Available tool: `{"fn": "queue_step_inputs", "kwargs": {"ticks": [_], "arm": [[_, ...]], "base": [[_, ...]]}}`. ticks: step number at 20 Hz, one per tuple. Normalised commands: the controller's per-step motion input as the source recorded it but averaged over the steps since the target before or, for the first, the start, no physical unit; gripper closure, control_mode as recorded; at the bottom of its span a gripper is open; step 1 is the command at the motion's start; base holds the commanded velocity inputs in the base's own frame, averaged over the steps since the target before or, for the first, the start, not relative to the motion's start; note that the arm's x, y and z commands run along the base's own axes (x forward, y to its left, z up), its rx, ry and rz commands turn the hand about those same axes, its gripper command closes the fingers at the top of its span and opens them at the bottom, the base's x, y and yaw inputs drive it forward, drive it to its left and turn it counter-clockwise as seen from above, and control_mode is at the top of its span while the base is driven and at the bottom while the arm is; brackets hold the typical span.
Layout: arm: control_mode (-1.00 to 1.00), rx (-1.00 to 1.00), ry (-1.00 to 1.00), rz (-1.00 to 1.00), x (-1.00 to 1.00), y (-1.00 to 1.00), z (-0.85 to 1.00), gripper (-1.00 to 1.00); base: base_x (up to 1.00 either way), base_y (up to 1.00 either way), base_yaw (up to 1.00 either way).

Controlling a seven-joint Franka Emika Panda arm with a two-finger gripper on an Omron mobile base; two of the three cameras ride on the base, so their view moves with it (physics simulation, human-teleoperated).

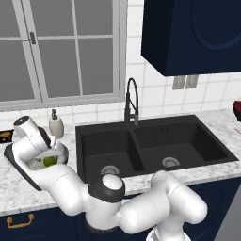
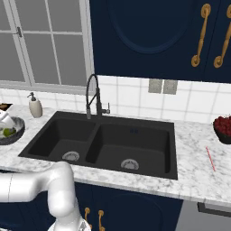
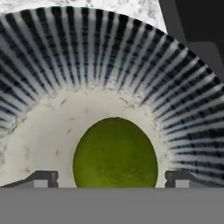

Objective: Pick the lime from the sink and place it in the bowl. Then pick the bowl and place it in the microwave. Then close the microwave door and press the start button.

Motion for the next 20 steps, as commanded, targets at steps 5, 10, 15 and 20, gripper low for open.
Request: {"fn": "queue_step_inputs", "kwargs": {"ticks": [5,10,15,20], "arm": [[-1.00,0.10,-0.27,0.06,-0.14,-0.39,0.01,-1.00],[-1.00,0.35,-0.21,0.15,-0.31,-0.94,0.14,-1.00],[-1.00,0.41,-0.05,0.17,-0.17,-0.65,0.08,-1.00],[-1.00,0.25,0.10,0.12,0.09,-0.11,0.00,-1.00]], "base": [[0.00,0.00,0.00],[0.00,0.00,0.00],[0.00,0.00,0.00],[0.00,0.00,0.00]]}}
